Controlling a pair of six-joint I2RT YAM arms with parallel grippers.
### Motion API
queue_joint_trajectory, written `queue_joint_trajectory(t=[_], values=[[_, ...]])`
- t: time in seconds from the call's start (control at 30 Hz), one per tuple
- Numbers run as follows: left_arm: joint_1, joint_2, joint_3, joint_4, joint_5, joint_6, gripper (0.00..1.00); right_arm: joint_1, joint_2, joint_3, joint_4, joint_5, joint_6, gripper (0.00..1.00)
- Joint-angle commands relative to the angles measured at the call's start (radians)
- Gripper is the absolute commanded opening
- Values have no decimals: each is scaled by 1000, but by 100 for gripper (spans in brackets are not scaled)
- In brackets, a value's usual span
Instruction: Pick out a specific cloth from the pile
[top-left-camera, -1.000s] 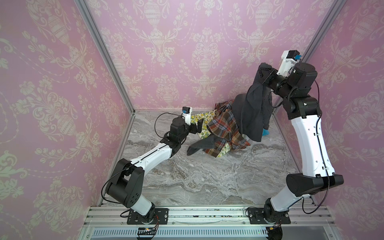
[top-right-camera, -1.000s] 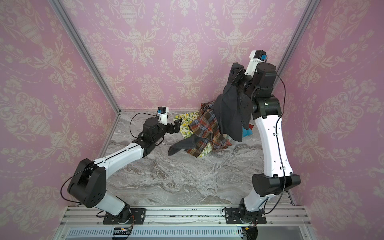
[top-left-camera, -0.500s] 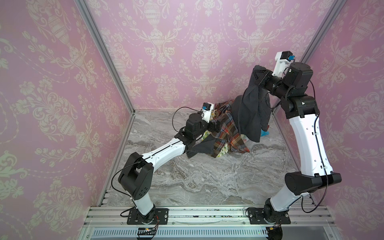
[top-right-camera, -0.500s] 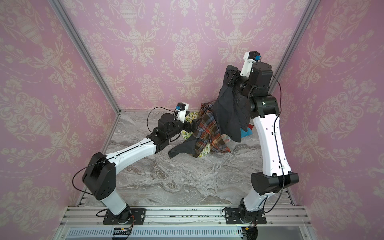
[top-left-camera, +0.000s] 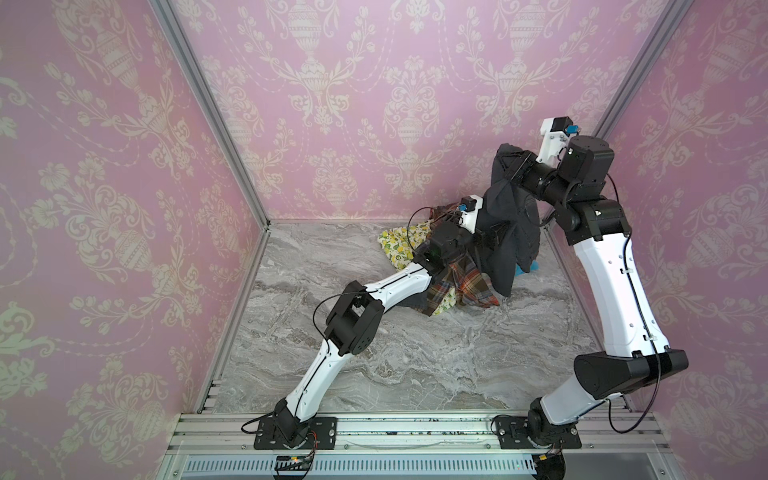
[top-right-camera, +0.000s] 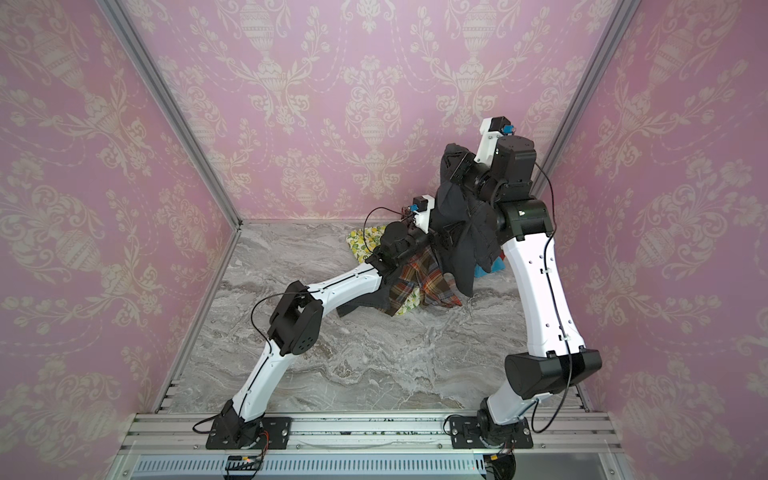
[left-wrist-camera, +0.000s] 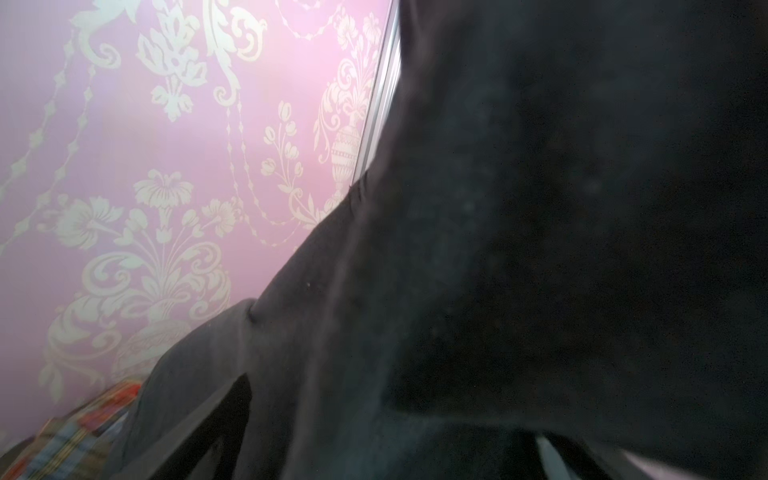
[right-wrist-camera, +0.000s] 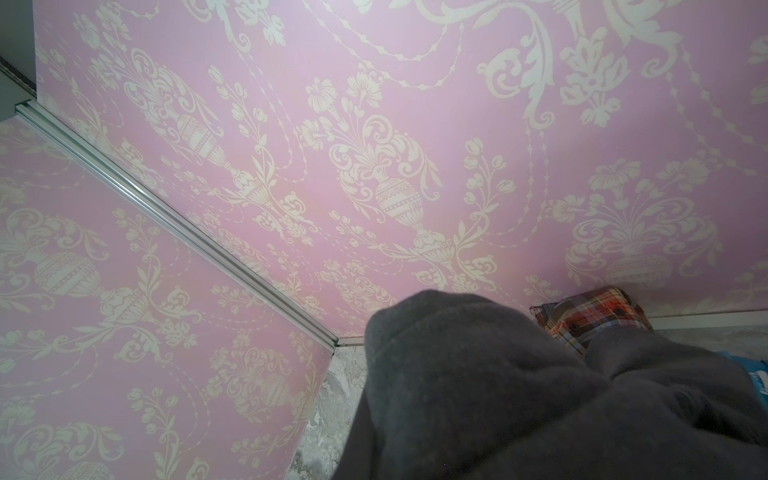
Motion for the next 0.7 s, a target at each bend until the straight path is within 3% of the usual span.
queue_joint_trajectory(t=[0.0, 0.23, 0.3, 0.43, 0.5, 0.67], values=[[-26, 102, 194, 57, 25, -83, 99, 9, -34, -14, 93, -30, 29, 0], [-52, 415, 739, -124, 22, -64, 98, 8, -43, -73, 109, -50, 31, 0], [-48, 421, 739, -113, 12, -59, 69, 8, -64, -124, 129, -53, 37, 0], [-35, 323, 576, -35, 24, -71, 8, 5, -106, -240, 128, -42, 12, 0], [-33, 292, 554, -47, 33, -76, 0, -2, -137, -305, 125, -12, 2, 0], [-29, 192, 469, -84, 56, -100, 0, -64, -233, -496, 144, 38, -35, 0]])
